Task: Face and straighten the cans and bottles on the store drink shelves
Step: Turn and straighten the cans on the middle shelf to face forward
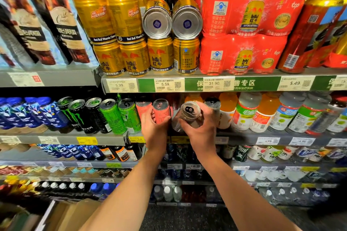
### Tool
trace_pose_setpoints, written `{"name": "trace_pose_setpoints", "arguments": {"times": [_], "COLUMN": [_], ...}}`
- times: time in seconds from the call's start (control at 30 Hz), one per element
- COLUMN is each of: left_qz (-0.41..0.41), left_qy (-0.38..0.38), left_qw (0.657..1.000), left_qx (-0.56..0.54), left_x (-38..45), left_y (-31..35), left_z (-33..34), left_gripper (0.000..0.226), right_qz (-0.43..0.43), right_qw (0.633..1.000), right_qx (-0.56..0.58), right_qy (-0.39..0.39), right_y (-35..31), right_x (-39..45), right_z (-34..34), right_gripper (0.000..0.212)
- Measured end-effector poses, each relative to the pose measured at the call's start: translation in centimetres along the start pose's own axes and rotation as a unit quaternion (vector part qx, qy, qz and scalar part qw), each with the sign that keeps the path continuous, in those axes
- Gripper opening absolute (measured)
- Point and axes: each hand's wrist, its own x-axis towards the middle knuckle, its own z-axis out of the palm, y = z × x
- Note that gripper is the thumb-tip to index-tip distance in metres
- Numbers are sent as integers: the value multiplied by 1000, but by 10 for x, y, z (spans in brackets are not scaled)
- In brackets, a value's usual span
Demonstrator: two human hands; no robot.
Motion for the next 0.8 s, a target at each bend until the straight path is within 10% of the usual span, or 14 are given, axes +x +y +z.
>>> {"name": "trace_pose_setpoints", "arguments": {"times": [0.33,0.8], "left_qz": [47,-9], "left_qy": [-10,-10], "left_qw": [999,997], "left_qx": [5,-75], "left_x": [3,9], "left_y": [1,-13], "left_z": [-16,-13], "left_gripper": [34,49], "right_qz": [100,67], "right_qw": [994,984], "right_qx": [-35,-152], "right_qy": [14,65], "right_y": [4,-12], "right_x": [5,8], "right_z": [44,77], "right_gripper": [68,25]}}
